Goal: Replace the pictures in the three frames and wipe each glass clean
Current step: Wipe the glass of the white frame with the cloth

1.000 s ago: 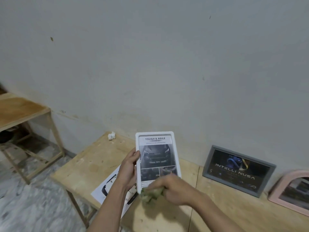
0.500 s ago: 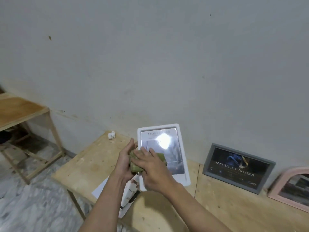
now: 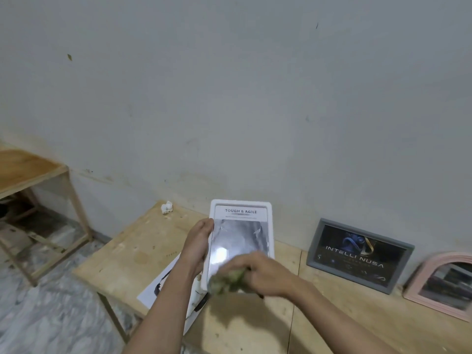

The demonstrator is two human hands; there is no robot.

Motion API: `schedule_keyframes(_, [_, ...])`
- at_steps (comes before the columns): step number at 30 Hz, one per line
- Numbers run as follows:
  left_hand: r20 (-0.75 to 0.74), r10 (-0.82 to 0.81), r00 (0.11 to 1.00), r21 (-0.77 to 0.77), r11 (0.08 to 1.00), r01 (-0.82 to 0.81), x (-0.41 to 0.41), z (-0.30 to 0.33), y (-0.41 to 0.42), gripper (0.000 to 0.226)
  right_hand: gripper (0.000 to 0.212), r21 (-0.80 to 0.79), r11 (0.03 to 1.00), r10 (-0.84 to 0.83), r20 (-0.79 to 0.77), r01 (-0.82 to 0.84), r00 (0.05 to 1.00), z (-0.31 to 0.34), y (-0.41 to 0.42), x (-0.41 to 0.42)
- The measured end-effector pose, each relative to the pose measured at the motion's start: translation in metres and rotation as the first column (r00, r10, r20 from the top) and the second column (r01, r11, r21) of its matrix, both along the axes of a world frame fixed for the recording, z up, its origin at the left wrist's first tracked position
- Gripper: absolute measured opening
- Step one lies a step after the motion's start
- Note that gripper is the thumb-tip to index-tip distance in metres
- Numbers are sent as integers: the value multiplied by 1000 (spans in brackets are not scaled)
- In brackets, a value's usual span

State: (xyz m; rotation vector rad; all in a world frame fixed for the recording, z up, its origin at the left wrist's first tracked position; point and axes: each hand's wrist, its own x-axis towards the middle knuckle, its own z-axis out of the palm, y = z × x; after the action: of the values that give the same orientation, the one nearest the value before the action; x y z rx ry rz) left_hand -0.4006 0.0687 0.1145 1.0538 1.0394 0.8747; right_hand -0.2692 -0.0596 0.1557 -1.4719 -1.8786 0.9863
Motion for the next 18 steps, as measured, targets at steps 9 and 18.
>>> schedule_keyframes(9, [40,42,998,165,985,-48,17,13,-20,27,63,421,905,-191,527,-59,828,51,99,21])
schedule_keyframes(18, [66,253,965,99,961,-258,-33,-1,-11,27,65,320,928,-302,339,193,891,10,72,76])
